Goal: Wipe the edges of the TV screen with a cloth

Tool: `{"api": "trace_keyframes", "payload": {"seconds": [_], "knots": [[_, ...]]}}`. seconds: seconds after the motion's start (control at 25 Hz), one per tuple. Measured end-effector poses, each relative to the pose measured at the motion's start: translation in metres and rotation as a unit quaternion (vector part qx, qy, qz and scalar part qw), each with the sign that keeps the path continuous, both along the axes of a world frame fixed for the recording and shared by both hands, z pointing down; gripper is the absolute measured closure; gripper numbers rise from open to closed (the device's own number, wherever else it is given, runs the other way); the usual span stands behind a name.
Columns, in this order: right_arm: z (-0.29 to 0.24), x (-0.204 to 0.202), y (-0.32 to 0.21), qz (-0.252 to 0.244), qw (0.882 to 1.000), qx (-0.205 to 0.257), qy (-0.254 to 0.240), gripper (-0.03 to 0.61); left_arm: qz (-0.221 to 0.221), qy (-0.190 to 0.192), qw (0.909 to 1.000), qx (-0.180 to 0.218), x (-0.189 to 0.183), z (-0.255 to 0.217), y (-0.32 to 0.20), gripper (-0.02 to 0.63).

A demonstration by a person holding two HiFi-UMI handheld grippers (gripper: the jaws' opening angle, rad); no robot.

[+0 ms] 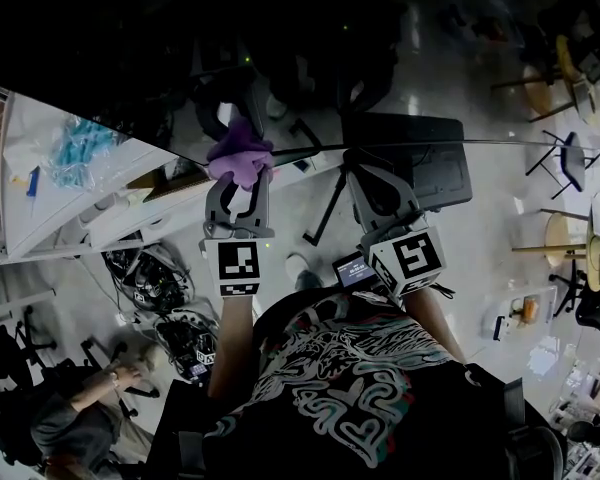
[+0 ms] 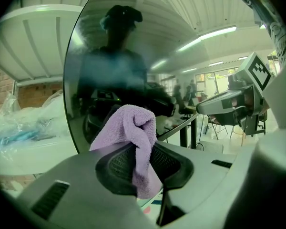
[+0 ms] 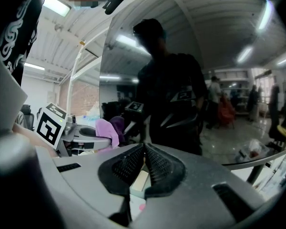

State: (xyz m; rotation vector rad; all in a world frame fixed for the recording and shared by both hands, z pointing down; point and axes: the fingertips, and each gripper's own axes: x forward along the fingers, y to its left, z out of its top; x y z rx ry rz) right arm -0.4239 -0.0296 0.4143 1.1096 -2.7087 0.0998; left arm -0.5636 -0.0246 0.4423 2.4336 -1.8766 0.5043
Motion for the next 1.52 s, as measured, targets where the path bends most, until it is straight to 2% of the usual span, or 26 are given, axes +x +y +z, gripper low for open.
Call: {"api": "trace_keyframes", "payload": {"seconds": [0.64,1.52], "knots": [[-0.001,0.043,-0.011,0.065,0.998,-0.006,0.009,0.545,0.015,0.023,0.9996,-0.004,0.025,0.002,-0.008,0.528],[-0.002,0.077,-0.001,0.090,0.996,-0.016,0.019,0.545,0.027,0.032,0.9991,-0.005,0.051,0.002,-0.013,0.528]]}}
